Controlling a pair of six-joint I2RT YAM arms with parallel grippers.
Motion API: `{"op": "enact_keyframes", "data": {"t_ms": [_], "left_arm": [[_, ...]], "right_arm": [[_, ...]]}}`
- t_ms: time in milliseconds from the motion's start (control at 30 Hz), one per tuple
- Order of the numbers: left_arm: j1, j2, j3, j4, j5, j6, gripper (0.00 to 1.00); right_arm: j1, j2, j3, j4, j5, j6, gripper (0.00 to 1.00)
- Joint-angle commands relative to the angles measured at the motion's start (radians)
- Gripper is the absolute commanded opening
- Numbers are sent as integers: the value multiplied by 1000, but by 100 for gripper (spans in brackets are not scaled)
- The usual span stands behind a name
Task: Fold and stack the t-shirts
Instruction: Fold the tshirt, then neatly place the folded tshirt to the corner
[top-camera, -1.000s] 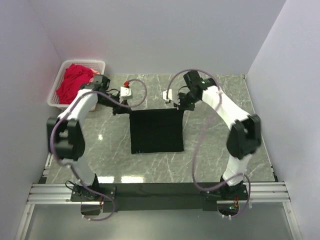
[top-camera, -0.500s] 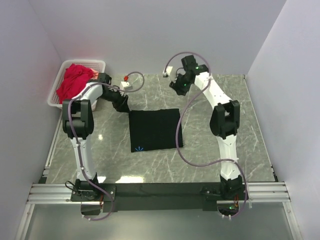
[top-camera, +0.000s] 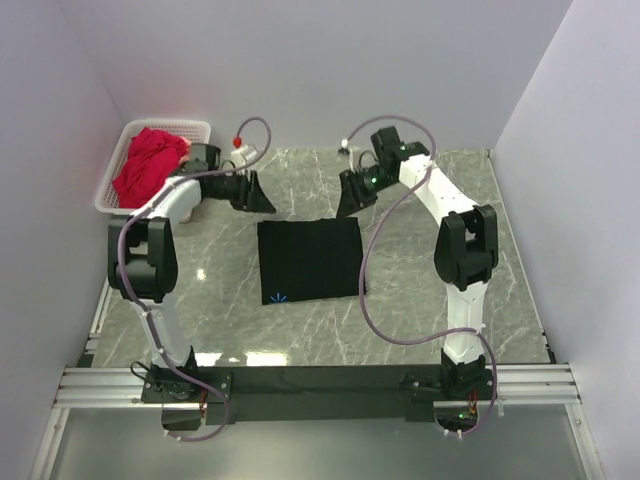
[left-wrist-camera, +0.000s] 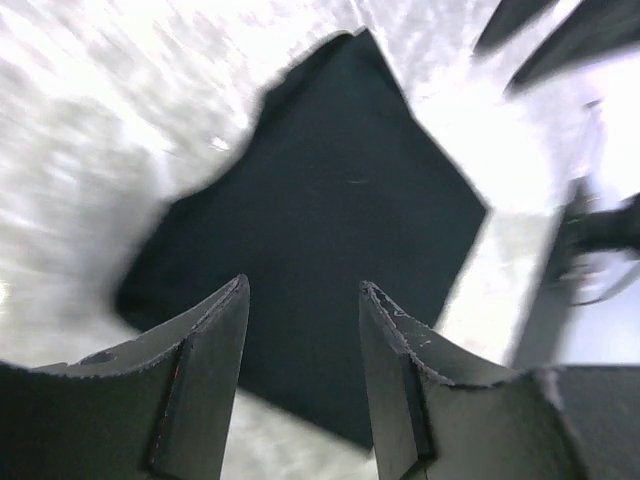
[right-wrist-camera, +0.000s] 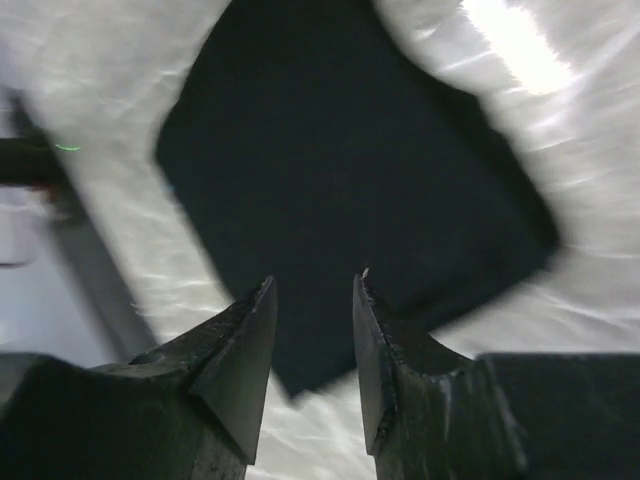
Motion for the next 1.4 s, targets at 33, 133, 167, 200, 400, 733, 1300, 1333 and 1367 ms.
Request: {"op": "enact_keyframes", "data": {"t_ms": [33, 133, 167, 200, 400, 733, 1300, 1333, 1367], "left_arm": [[-47, -2, -129, 276, 59, -391, 52], [-42, 44, -169, 306, 23, -425, 51], [-37, 81, -177, 310, 17, -420, 51], [-31, 101, -183, 318, 2, -422, 51], [-1, 265, -94, 261, -9, -336, 51], [32, 138, -112, 241, 115, -351, 53], [-31, 75, -505, 286, 113, -460, 50], [-22, 87, -510, 295, 99, -459, 50], [-17, 107, -513, 306, 68, -460, 50]], "right_arm": [[-17, -15, -186, 189, -242, 257, 42], [-25, -9, -324, 347, -243, 386, 42], [-29, 5, -354, 371, -236, 400, 42], [-34, 22, -357, 385, -222, 421, 42], [-86, 160, -311, 389, -115, 443, 40], [-108, -54, -277, 128, -150, 175, 41], [-23, -19, -642, 274, -190, 278, 40], [-35, -7, -653, 308, -175, 283, 40], [-44, 0, -658, 317, -161, 335, 40]]}}
